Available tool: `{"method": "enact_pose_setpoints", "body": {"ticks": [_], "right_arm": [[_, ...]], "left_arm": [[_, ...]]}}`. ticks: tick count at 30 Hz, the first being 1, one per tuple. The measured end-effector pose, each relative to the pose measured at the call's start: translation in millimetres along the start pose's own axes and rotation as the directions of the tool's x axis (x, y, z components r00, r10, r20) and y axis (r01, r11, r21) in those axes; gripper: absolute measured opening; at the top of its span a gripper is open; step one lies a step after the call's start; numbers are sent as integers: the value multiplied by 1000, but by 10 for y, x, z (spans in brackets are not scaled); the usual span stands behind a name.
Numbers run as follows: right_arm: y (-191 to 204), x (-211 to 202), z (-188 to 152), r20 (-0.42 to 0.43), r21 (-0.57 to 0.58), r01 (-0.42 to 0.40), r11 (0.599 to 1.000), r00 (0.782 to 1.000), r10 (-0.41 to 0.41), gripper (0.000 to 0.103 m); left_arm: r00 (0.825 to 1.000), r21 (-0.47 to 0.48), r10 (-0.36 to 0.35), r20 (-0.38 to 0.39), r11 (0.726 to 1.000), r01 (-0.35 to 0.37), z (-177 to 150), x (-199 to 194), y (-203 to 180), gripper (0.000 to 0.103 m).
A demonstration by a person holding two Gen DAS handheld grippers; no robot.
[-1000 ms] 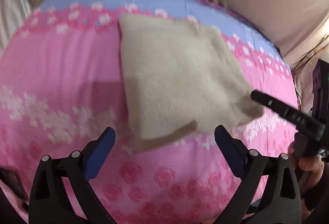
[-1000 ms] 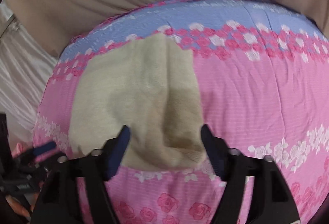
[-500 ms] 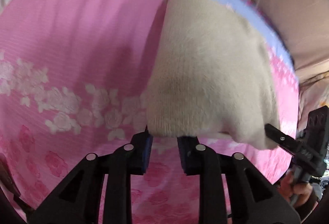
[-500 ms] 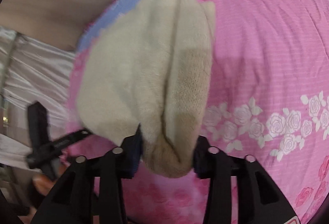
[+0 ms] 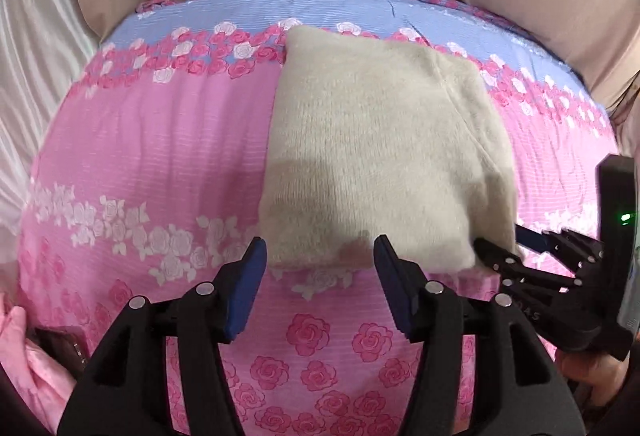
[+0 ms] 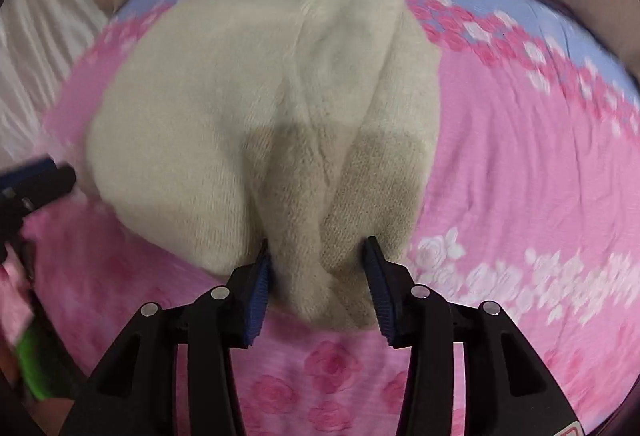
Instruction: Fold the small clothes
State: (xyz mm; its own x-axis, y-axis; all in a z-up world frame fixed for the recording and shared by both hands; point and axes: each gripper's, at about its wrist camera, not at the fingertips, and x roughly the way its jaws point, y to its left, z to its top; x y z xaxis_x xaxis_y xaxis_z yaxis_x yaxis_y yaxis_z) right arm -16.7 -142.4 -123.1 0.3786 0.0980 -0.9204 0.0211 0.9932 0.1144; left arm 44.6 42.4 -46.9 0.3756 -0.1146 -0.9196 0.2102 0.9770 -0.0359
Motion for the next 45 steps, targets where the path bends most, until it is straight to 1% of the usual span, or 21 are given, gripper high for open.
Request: {"method": "enact_pose_setpoints", "body": {"ticks": [1, 2, 3, 4, 5, 6, 7, 9, 11, 13, 14, 16, 20, 23, 25, 27, 29, 32, 36, 41, 45], "right_arm": [[-41, -137, -1, 31, 33, -34, 999, 999, 33, 43], [-67, -334, 2, 83, 43, -42, 998, 996, 38, 46], [-72, -499, 9, 134, 42, -22, 999, 991, 16, 51], [-94, -692, 0, 194, 36, 13, 999, 981, -20, 63], [-118, -817, -16, 236, 37, 38, 999, 971, -45, 70], [-150, -945, -38, 276, 47, 68, 997, 958, -78, 72], [-193, -1060, -76, 310, 65, 88, 994, 945, -104, 73], [-259, -1170, -96, 332, 91, 96, 991, 935, -121, 76], [-345, -1229, -174, 351, 123, 106, 987, 926, -143, 83], [-421, -1232, -221, 347, 135, 114, 984, 925, -155, 83], [-368, -1255, -215, 340, 138, 115, 984, 927, -157, 83], [-393, -1264, -271, 321, 141, 109, 984, 935, -150, 83], [-399, -1200, -408, 300, 131, 129, 983, 940, -163, 83], [-409, -1199, -496, 315, 111, 151, 982, 932, -179, 83], [-420, -1182, -542, 317, 99, 166, 981, 930, -189, 83], [-446, -1167, -574, 314, 97, 166, 981, 931, -189, 83], [-463, -1159, -598, 309, 98, 166, 981, 932, -189, 83], [-467, -1163, -624, 307, 101, 157, 982, 934, -181, 83], [-444, -1162, -627, 310, 101, 151, 983, 934, -176, 84], [-371, -1139, -616, 311, 111, 149, 983, 934, -176, 84], [-336, -1110, -636, 301, 112, 144, 983, 938, -172, 84]], "left_arm": [[1000, 4, 6, 7, 1000, -6, 18, -27, -16, 55], [1000, 3, 12, 19, 1000, -12, -5, -66, -64, 56], [999, -1, 22, 34, 1000, -22, -32, -107, -75, 65], [998, -6, 35, 58, 999, -35, -32, -150, -98, 70], [996, -11, 41, 74, 999, -41, -25, -178, -119, 70], [995, -17, 45, 91, 999, -44, -28, -216, -150, 71], [994, -18, 48, 97, 999, -46, -28, -237, -176, 75], [991, -18, 65, 118, 998, -64, -32, -288, -236, 79], [986, -19, 78, 149, 997, -77, -52, -357, -327, 84], [979, -22, 89, 181, 996, -87, -69, -426, -421, 87], [976, -22, 94, 196, 996, -91, -84, -456, -469, 87], [971, -18, 106, 213, 994, -105, -119, -504, -568, 89], [967, -21, 117, 226, 993, -115, -198, -528, -686, 89], [965, -59, 112, 238, 993, -101, -268, -535, -708, 89], [965, -91, 123, 230, 990, -105, -307, -510, -701, 89], [972, -112, 128, 199, 988, -107, -331, -450, -685, 89], [974, -125, 138, 178, 985, -117, -363, -406, -672, 89], [977, -133, 129, 171, 985, -107, -418, -383, -669, 89], [971, -85, 143, 192, 988, -129, -457, -389, -741, 89], [976, -40, 117, 181, 993, -111, -484, -364, -806, 89], [975, -33, 117, 191, 993, -113, -515, -398, -811, 90]]}}
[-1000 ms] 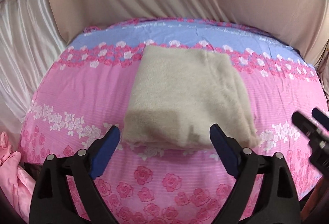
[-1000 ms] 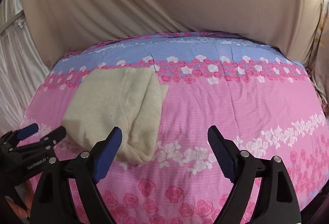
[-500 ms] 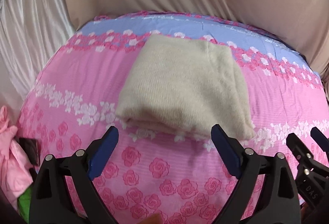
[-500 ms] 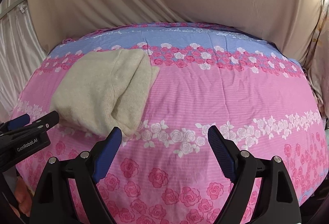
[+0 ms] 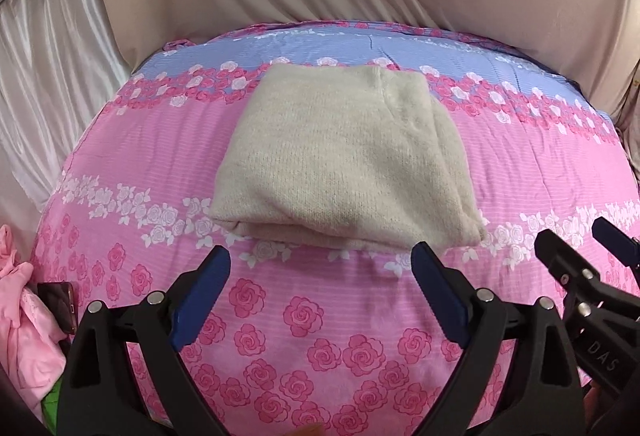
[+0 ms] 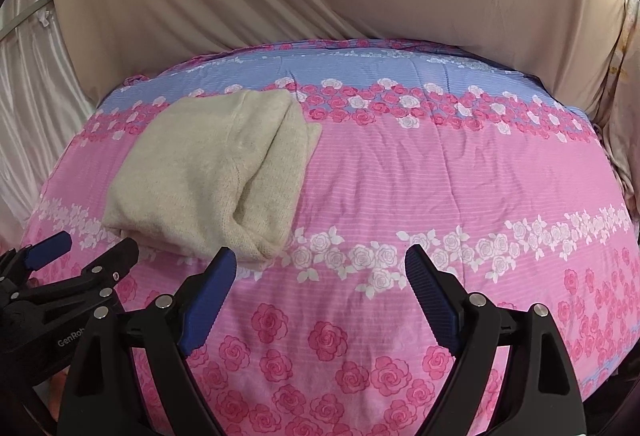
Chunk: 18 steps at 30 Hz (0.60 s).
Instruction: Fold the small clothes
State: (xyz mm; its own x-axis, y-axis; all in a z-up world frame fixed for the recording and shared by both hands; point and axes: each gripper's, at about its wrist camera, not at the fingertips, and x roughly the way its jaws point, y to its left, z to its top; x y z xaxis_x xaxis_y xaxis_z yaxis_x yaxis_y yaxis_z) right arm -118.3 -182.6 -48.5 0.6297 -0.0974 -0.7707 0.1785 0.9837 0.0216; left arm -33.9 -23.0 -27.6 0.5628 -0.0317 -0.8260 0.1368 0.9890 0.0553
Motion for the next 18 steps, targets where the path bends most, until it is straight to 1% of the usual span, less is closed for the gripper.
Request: {"method": "enact_pose_setpoints", "body": {"ticks": [3, 8, 11, 13, 14, 18], "right_arm": [[24, -7, -13, 1, 4, 1, 1000, 1000, -1, 84], [44, -19, -32, 3, 19, 4, 1000, 1000, -4, 84], [62, -38, -37, 10, 24, 9, 1000, 1000, -9, 84], [63, -39, -42, 9, 30, 13, 999, 1000, -13, 84], [60, -36, -45, 6, 34, 10, 999, 1000, -10, 84], [37, -39, -53, 2, 42, 11, 999, 1000, -11, 84]], "left_arm": [[1000, 15, 6, -4, 1000, -6, -14, -14, -12, 93], [1000, 24, 3, -6, 1000, -3, -27, -32, 2, 93], [1000, 30, 12, 0, 999, -12, -24, -45, 3, 94], [999, 38, 35, -6, 999, -35, -14, -34, 3, 98], [999, 42, 37, -11, 998, -36, -12, -27, 1, 98], [1000, 41, 20, -20, 999, -19, -14, -14, 0, 98]]}}
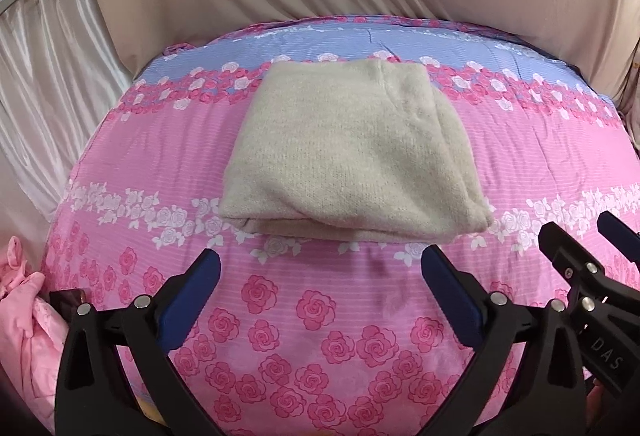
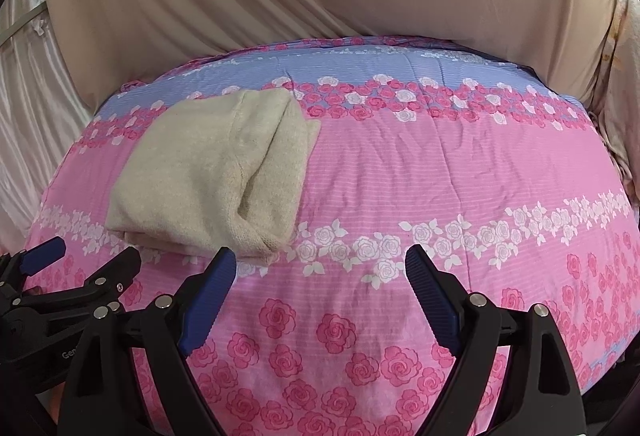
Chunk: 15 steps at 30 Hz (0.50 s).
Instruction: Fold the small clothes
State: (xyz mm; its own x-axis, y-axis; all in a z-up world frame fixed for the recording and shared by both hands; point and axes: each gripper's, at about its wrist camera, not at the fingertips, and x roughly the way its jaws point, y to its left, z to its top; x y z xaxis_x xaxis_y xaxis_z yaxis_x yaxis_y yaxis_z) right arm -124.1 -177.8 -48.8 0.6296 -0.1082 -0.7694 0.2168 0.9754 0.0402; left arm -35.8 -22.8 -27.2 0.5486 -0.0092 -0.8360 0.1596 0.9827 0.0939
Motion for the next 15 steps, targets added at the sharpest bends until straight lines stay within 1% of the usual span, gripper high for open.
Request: {"method": "enact_pose_setpoints", "body": {"ticks": [10, 15], "right_arm": [[4, -9, -2, 2, 0, 7, 1000, 1000, -7, 84], [0, 3, 1, -1, -10, 8, 1000, 1000, -8, 84]], "left_arm": [[1000, 3, 9, 1, 1000, -9, -6, -4, -30, 98], [1000, -4, 8, -10, 1000, -8, -9, 13, -19, 98]]}}
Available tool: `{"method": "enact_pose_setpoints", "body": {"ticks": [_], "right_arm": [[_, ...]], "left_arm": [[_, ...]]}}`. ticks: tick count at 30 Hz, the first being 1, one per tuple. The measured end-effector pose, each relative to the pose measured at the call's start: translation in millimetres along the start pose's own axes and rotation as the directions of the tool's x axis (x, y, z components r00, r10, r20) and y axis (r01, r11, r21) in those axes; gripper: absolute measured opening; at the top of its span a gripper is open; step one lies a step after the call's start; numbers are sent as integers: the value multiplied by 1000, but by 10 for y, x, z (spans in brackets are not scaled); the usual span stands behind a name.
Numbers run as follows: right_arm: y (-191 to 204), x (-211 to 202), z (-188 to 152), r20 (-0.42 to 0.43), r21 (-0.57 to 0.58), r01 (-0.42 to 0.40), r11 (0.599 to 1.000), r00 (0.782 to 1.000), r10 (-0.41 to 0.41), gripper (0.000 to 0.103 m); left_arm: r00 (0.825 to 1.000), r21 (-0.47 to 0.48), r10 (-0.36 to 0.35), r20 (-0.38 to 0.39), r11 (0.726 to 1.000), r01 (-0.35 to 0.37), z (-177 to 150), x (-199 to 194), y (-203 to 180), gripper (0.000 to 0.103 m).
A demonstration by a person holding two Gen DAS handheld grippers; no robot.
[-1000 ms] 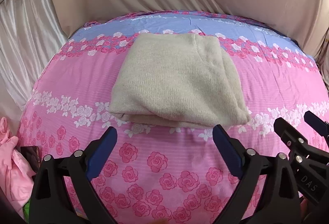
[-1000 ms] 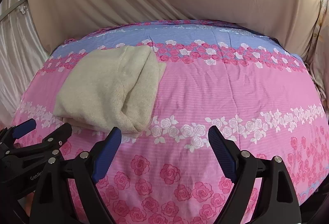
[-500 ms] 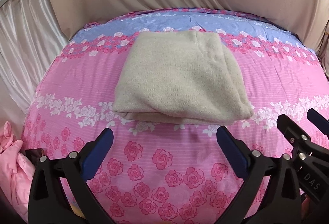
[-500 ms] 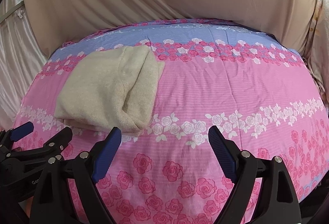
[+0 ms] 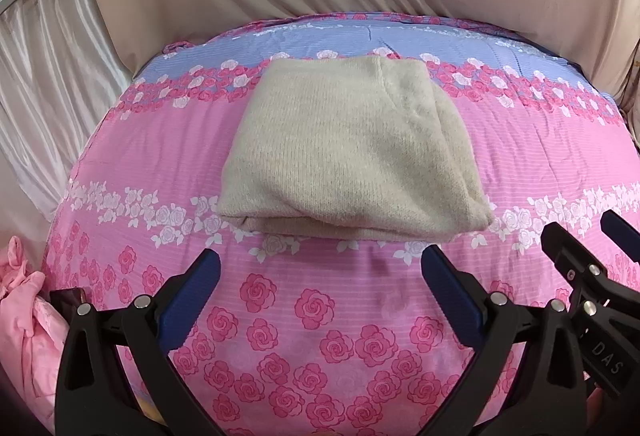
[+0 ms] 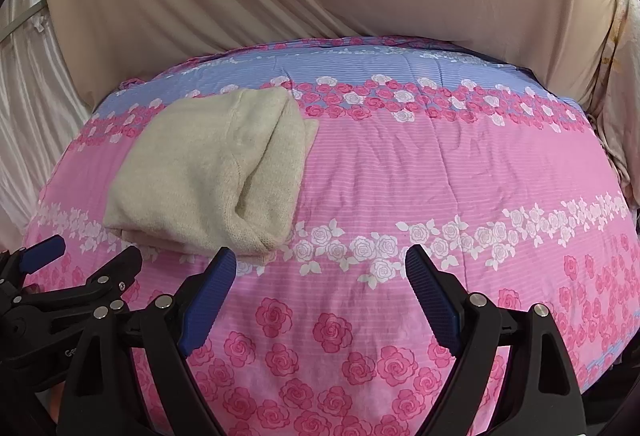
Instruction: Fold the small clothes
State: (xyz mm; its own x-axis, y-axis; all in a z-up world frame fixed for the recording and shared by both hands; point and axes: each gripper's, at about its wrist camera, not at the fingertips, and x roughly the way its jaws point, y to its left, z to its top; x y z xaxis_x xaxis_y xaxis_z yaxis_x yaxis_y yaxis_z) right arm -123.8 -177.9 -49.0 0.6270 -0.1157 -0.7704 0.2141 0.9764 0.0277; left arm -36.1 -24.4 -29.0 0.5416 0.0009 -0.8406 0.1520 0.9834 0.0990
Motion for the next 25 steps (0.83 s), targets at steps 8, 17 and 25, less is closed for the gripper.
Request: {"method": "enact_pose_setpoints", "body": {"ticks": [8, 17, 25], "right_arm": [[4, 14, 6, -3, -5, -2, 1000, 1000, 2, 84], [12, 40, 0, -9, -13, -1, 1000, 1000, 1, 84], [-2, 68, 6, -13, -13, -1, 1000, 1000, 1, 84]], "left_arm": [[1000, -1, -3, -2, 1000, 3, 1, 19, 9, 98], [1000, -16, -10, -19, 1000, 10, -6, 89, 21, 98], [1000, -7, -4, -14, 1000, 4, 15, 101, 11, 97]]}}
